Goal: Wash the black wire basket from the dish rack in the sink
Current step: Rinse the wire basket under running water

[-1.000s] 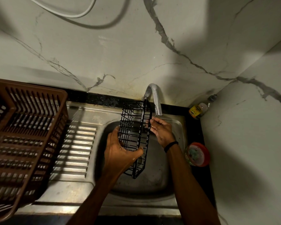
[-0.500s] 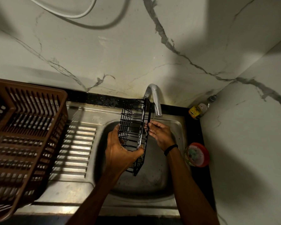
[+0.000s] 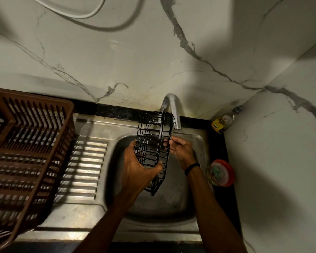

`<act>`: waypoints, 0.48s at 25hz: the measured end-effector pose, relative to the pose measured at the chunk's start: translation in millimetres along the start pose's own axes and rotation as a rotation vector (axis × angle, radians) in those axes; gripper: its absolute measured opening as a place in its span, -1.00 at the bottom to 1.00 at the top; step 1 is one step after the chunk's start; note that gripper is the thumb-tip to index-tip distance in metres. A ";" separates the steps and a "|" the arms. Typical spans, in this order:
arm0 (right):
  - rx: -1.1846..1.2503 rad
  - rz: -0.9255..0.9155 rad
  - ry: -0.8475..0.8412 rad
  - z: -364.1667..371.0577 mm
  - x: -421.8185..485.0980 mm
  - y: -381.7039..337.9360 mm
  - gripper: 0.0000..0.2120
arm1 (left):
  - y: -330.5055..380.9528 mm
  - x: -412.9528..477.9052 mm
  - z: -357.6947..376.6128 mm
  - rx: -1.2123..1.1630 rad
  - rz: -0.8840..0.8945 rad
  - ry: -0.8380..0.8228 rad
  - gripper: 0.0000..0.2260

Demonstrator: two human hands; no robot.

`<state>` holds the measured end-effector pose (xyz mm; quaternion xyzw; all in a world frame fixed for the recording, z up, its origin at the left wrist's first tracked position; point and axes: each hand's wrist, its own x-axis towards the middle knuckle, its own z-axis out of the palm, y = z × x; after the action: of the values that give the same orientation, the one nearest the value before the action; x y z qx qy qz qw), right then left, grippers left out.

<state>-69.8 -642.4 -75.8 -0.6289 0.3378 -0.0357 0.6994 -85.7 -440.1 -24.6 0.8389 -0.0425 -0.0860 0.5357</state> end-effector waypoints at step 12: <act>0.046 -0.018 0.042 7.2 8.7 -4.5 -0.75 | 1.7 3.9 4.2 0.008 -0.098 0.068 -0.01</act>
<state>-57.7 -641.3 -75.6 -0.6146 0.3459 -0.0629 0.7061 -82.7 -445.2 -25.1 0.8446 0.0167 -0.0833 0.5286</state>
